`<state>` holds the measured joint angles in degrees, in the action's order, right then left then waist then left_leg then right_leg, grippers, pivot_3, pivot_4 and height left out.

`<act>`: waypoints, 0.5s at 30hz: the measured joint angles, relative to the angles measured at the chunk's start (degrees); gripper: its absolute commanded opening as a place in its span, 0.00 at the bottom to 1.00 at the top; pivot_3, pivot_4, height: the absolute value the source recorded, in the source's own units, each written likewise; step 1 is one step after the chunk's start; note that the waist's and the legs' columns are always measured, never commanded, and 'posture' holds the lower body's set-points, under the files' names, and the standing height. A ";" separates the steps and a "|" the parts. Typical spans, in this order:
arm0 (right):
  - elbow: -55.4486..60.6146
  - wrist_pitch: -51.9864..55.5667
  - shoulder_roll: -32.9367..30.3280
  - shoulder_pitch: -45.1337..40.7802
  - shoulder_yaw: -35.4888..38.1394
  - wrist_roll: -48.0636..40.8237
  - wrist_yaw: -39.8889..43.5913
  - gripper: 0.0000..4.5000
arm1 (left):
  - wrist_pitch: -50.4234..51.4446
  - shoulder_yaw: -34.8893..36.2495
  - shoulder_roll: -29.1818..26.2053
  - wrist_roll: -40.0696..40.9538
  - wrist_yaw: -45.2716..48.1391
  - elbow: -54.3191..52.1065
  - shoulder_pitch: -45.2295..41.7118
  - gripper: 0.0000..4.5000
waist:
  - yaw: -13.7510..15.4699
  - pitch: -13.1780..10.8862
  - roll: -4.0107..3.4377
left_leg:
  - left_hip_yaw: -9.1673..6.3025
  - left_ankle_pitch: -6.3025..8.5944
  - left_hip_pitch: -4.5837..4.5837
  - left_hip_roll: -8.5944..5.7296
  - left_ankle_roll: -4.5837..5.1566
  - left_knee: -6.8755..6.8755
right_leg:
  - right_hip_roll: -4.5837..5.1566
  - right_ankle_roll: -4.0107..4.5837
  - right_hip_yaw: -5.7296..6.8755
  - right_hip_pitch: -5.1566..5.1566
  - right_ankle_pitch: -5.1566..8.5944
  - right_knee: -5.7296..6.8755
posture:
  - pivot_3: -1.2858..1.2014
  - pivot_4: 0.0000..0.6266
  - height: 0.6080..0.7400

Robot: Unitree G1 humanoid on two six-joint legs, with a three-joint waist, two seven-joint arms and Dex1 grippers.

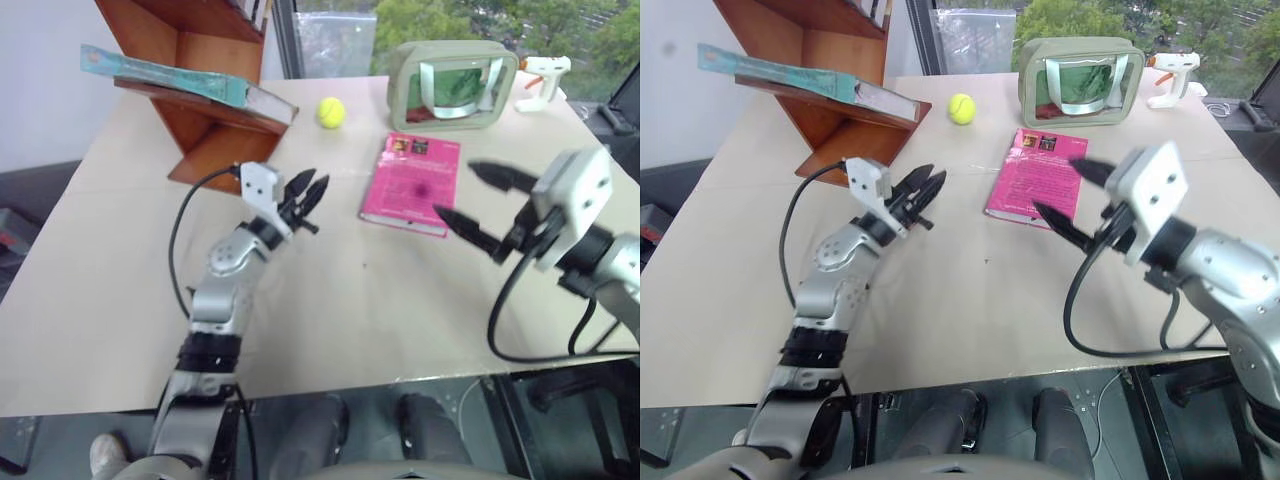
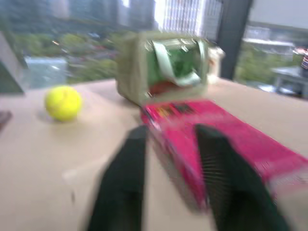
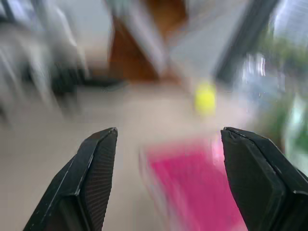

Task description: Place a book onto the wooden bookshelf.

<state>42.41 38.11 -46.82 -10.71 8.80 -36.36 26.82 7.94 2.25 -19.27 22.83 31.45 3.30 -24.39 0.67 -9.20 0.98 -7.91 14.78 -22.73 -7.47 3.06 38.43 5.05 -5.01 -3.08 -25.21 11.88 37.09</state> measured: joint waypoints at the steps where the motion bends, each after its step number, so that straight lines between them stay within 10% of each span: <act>1: -0.13 0.37 0.23 2.95 0.43 0.15 0.11 0.79 | 1.91 0.74 -1.54 1.17 0.96 -2.06 2.20 0.75 | -0.10 0.01 -0.01 | 0.01 0.00 0.00 0.02 0.00 -0.02 | -0.01 0.00 -0.04 -0.01 0.00 0.01 | 0.52 0.24 1.00; 4: -0.11 0.86 -0.42 8.84 2.50 1.24 0.81 0.89 | 5.34 3.11 -5.09 2.71 2.43 -6.49 6.85 1.00 | 0.00 0.01 -0.04 | 0.03 0.00 0.05 0.04 0.00 -0.03 | -0.02 0.00 -0.04 0.02 0.00 0.01 | 0.52 0.24 1.00; 15: 1.83 -1.40 0.53 34.75 24.46 5.34 8.62 0.98 | 16.40 17.30 -21.40 11.17 11.58 -18.29 25.16 1.00 | 0.34 -0.05 -0.18 | -0.08 0.38 0.98 0.10 0.06 -0.18 | -0.01 -0.06 0.17 1.15 0.04 -0.37 | 0.52 0.24 1.00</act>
